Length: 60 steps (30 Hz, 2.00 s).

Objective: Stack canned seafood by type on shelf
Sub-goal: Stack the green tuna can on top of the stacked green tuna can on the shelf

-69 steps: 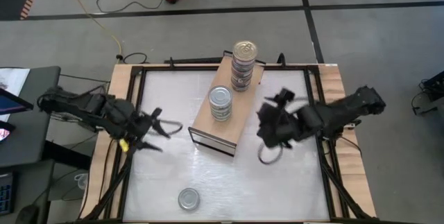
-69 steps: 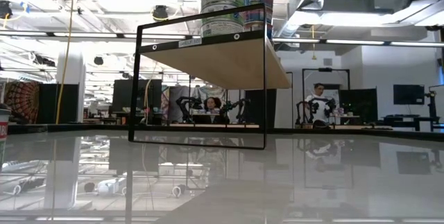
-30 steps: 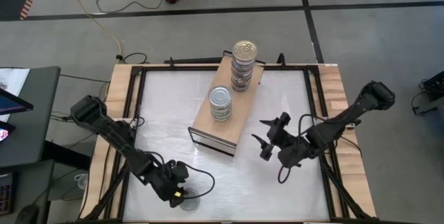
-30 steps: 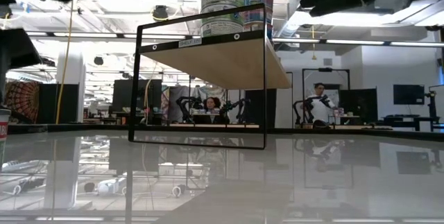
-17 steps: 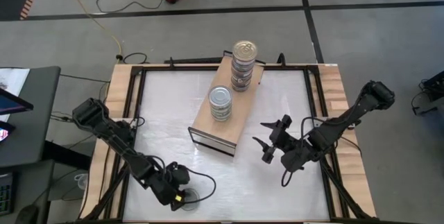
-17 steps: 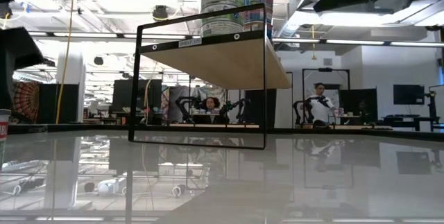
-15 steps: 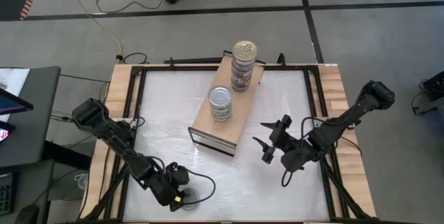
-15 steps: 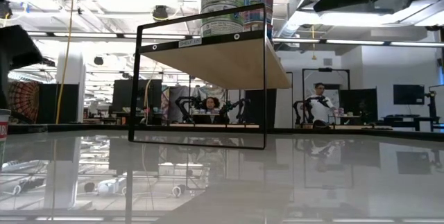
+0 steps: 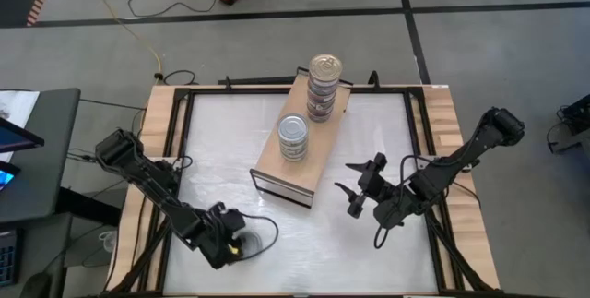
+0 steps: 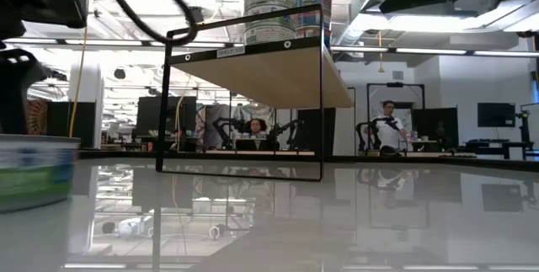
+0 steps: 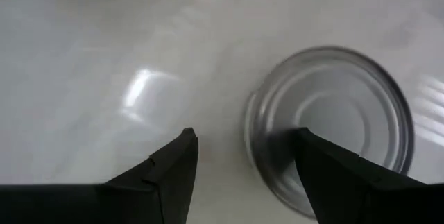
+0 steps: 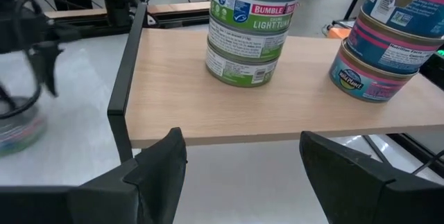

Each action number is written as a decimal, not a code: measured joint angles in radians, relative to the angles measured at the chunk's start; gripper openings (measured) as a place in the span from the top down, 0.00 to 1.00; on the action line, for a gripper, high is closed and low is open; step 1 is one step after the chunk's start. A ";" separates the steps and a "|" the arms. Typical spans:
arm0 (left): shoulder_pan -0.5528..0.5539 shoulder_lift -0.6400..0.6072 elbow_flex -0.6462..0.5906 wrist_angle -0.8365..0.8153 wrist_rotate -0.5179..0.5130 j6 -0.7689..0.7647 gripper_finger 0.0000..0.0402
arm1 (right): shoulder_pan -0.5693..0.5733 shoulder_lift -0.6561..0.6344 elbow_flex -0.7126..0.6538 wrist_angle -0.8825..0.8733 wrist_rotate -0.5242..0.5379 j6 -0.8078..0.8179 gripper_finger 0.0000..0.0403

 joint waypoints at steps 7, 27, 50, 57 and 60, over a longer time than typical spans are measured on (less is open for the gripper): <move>0.002 -0.081 -0.003 -0.309 -0.089 -0.048 0.44 | 0.001 0.000 0.000 0.010 0.000 -0.001 0.24; -0.036 -0.240 -0.003 -0.224 0.006 0.312 0.44 | 0.008 0.004 0.000 0.017 -0.007 -0.001 0.24; -0.140 0.213 0.226 -0.513 -0.101 0.564 0.80 | -0.023 0.073 0.000 0.042 0.001 -0.010 0.24; -0.157 0.254 0.233 -0.513 -0.144 0.609 0.97 | -0.018 0.073 0.000 0.050 0.001 -0.010 0.24; -0.172 0.262 0.239 -0.516 -0.154 0.587 0.99 | -0.018 0.073 0.000 0.055 0.001 -0.010 0.24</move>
